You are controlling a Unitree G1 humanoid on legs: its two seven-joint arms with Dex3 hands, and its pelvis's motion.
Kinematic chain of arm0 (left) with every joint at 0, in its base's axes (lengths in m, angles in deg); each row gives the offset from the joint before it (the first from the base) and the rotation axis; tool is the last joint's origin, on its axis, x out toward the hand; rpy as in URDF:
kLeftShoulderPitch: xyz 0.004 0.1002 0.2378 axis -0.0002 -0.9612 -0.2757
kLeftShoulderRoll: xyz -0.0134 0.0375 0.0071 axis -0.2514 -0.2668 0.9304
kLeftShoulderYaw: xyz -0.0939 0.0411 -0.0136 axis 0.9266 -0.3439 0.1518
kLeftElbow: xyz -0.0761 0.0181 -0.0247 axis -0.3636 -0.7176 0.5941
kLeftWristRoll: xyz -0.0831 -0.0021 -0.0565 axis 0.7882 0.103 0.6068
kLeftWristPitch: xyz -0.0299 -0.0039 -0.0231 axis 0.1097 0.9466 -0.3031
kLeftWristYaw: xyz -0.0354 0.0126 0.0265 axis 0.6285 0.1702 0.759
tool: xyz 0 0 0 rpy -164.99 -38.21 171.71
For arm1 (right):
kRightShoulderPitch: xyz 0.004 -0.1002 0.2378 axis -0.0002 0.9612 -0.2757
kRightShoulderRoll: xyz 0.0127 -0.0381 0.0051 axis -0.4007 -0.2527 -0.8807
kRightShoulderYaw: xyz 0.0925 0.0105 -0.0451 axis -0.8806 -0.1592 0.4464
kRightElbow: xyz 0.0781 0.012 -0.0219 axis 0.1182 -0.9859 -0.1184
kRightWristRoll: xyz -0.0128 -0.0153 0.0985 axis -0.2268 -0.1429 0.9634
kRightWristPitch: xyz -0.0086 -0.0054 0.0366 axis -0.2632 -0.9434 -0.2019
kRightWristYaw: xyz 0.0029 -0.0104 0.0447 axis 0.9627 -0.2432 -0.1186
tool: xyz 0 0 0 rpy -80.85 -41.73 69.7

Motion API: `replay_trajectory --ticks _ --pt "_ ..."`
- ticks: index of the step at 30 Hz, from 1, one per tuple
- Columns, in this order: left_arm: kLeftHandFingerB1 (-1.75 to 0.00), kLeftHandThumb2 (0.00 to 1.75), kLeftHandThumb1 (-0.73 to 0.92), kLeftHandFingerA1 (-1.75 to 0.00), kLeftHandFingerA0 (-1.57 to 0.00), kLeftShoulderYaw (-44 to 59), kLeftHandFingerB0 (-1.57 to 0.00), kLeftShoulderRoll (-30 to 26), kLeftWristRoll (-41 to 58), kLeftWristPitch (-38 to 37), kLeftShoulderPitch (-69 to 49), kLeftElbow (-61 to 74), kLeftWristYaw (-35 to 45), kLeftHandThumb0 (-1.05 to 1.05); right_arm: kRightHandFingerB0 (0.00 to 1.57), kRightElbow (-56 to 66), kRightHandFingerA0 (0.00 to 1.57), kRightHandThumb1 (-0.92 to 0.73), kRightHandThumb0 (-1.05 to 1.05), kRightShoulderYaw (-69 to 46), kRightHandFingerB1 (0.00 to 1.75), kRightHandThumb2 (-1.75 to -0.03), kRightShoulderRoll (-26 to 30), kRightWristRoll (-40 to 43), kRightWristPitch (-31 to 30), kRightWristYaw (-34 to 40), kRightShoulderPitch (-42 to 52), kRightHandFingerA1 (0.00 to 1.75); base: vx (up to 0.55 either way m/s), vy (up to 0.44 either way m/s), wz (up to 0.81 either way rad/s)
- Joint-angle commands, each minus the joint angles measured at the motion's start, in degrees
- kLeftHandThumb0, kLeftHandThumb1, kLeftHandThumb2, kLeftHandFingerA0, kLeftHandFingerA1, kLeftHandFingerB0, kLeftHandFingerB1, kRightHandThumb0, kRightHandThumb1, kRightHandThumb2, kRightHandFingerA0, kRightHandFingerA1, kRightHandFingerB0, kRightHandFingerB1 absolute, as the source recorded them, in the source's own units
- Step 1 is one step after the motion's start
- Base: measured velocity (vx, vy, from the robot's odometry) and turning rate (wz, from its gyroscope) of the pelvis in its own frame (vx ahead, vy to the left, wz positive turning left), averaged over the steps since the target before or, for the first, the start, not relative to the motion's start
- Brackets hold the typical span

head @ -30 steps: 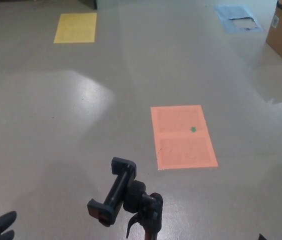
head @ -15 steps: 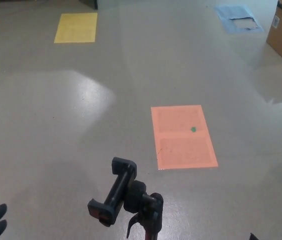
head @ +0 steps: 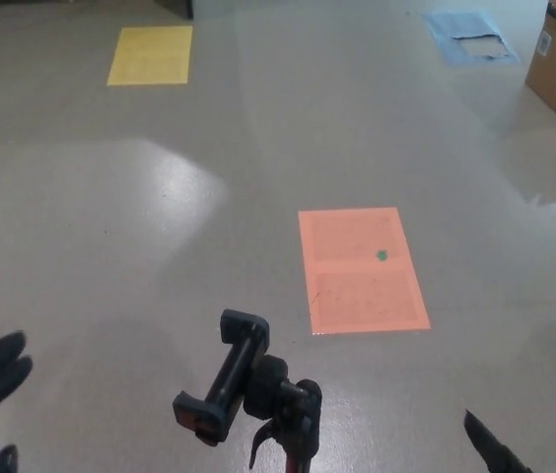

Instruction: A phone stand is kept on the floor and the robot uses both its hands to grab it and uses its left hand to extend the phone stand by pulling it upwards

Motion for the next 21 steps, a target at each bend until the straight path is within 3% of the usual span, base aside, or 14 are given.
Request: replay_trajectory --ticks 1,6,7,8,10,14,21 --pt "-0.46 1.07 0.72 -0.48 -0.34 -2.08 -0.34 -0.34 -0.97 4.88 3.34 2.77 0.0 -0.86 0.0 -0.28 0.0 -0.66 -0.99 1.43 0.04 -1.07 -0.66 -0.71 -4.09 -2.02 -2.96 0.05 0.0 0.0 0.0" --pt "-0.45 1.08 0.71 -0.5 -0.37 -3.93 -0.33 0.35 -2.42 7.68 5.43 4.9 -0.93 -0.86 0.0 -0.57 0.0 -0.66 -1.0 2.5 0.03 -1.09 -1.24 -1.4 -5.47 -1.91 -4.78 0.04 0.0 0.0 0.0" --pt "-0.34 0.68 0.77 -0.4 -0.38 -5.49 -0.4 1.05 -2.49 9.36 6.69 5.87 -1.13 -0.86 0.0 -0.7 0.0 -0.63 -0.97 3.23 0.0 -1.02 -1.61 -2.05 -6.38 -2.22 -5.86 0.05 0.0 0.0 0.0" --pt "-0.34 0.68 0.77 -0.4 -0.38 -7.43 -0.4 1.91 -2.57 11.36 8.26 7.01 -1.37 -0.86 0.0 -0.88 0.0 -0.63 -0.97 4.11 0.0 -1.02 -2.08 -2.87 -7.48 -2.62 -7.2 0.05 0.0 0.0 0.0" --pt "-0.29 0.65 0.81 -0.38 -0.25 -11.78 -0.2 2.99 1.46 15.82 8.22 9.63 -0.15 -0.82 0.0 -0.1 0.0 -0.68 -1.05 5.54 0.01 -1.1 -2.9 -4.68 -9.73 -2.85 -8.37 0.02 0.0 0.0 0.0" --pt "-0.29 0.65 0.81 -0.38 -0.25 -12.8 -0.2 2.45 2.47 17.18 7.95 10.52 0.4 -0.82 0.0 -0.14 0.0 -0.68 -1.05 5.96 0.01 -1.1 -2.96 -4.68 -10.29 -2.61 -8.72 0.02 0.0 0.0 0.0" --pt "-0.29 0.65 0.84 -0.38 -0.23 -20.82 -0.19 6.09 2.01 17.9 5.45 10.13 0.21 -0.83 0.0 -1.57 0.0 -0.68 -1.05 8.56 0.05 -1.12 -4.4 -6.41 -13.41 -2.54 -11.73 0.06 0.0 0.0 0.0"
